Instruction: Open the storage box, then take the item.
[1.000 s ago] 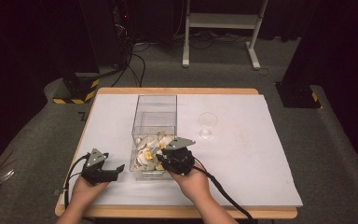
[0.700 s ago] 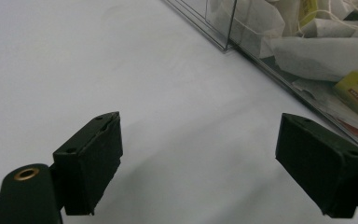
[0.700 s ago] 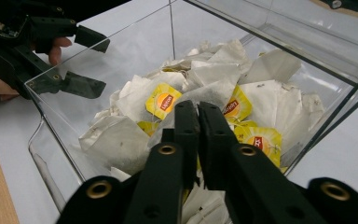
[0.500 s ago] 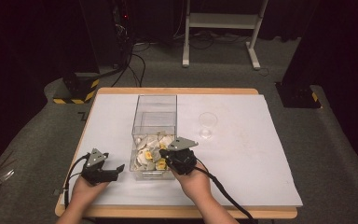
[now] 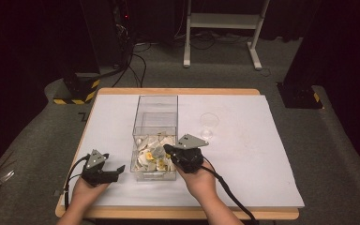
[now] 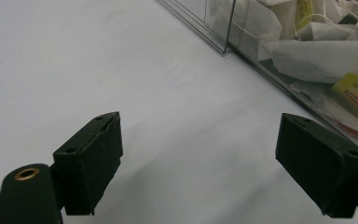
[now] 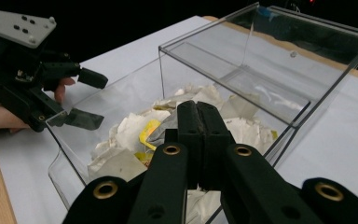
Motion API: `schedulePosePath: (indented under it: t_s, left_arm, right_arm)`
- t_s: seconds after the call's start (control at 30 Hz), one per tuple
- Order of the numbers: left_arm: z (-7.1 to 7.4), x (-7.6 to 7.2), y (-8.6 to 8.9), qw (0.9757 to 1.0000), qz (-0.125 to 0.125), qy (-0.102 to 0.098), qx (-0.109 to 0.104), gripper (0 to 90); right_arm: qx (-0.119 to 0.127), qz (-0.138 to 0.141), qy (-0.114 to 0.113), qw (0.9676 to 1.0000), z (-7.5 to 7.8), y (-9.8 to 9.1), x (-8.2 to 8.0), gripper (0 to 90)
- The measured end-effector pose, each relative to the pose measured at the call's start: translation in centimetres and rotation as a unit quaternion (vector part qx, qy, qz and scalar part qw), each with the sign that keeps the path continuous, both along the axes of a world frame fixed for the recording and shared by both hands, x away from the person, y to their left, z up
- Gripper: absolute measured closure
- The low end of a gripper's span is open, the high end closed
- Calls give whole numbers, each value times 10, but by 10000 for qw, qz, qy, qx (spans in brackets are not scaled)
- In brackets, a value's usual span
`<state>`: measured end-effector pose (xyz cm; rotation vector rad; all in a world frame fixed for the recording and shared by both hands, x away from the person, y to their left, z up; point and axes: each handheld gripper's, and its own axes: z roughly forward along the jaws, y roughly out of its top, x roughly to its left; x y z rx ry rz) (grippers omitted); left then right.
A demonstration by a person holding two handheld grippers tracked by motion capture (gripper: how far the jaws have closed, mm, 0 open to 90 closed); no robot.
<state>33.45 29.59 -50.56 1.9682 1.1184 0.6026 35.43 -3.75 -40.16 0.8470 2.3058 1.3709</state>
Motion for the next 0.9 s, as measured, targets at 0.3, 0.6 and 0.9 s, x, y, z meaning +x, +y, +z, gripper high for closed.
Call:
schedulePosePath:
  t_s: [0.3, 0.6, 0.9]
  left_arm:
    - [0, 1, 0, 10000, -23, 64, -40, 153]
    - [0, 1, 0, 10000, -44, 50, -31, 152]
    - [0, 2, -1, 9999, -43, 88, -36, 153]
  right_arm:
    - [196, -85, -178, 9996, 15, -7, -2, 894]
    - [332, -123, -350, 9988, 26, -11, -1, 894]
    - [505, -192, -468, 9974, 36, -20, 1, 895]
